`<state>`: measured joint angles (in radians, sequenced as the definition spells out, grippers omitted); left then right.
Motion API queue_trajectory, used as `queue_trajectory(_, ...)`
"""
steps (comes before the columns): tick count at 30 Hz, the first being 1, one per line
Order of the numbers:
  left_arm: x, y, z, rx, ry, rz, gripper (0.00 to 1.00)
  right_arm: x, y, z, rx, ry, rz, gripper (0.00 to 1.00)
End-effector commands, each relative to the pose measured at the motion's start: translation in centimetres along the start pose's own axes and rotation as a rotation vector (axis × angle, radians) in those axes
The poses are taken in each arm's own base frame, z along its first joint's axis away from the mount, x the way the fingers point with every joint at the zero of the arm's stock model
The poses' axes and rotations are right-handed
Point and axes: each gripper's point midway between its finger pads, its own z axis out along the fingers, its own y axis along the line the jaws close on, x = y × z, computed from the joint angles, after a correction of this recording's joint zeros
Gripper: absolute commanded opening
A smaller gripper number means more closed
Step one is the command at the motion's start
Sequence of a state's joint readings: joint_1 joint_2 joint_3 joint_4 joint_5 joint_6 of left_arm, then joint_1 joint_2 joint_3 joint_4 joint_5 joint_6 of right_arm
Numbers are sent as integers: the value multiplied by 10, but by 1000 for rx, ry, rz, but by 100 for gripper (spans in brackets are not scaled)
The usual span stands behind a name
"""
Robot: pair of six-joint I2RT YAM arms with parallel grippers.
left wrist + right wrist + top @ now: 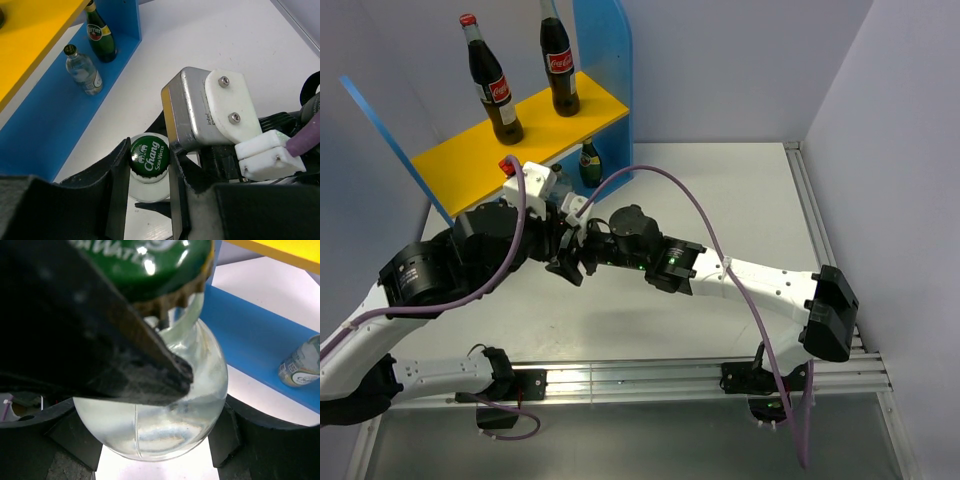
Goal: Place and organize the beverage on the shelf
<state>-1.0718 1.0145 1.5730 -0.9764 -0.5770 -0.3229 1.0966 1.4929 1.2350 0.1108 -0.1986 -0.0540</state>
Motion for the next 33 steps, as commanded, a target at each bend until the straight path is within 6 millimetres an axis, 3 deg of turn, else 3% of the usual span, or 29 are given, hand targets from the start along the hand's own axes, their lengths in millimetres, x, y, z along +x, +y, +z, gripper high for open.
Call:
queue_trajectory(1, -46, 7, -19, 9, -163, -81, 1, -28, 2, 4, -6, -59, -29, 73)
queue_trajectory(10, -37, 23, -14, -84, -157, -43, 0, -13, 3, 4, -15, 1, -33, 86)
queue_trajectory(33, -41, 14, -15, -28, -188, -87, 0, -37, 10, 7, -48, -89, -6, 87)
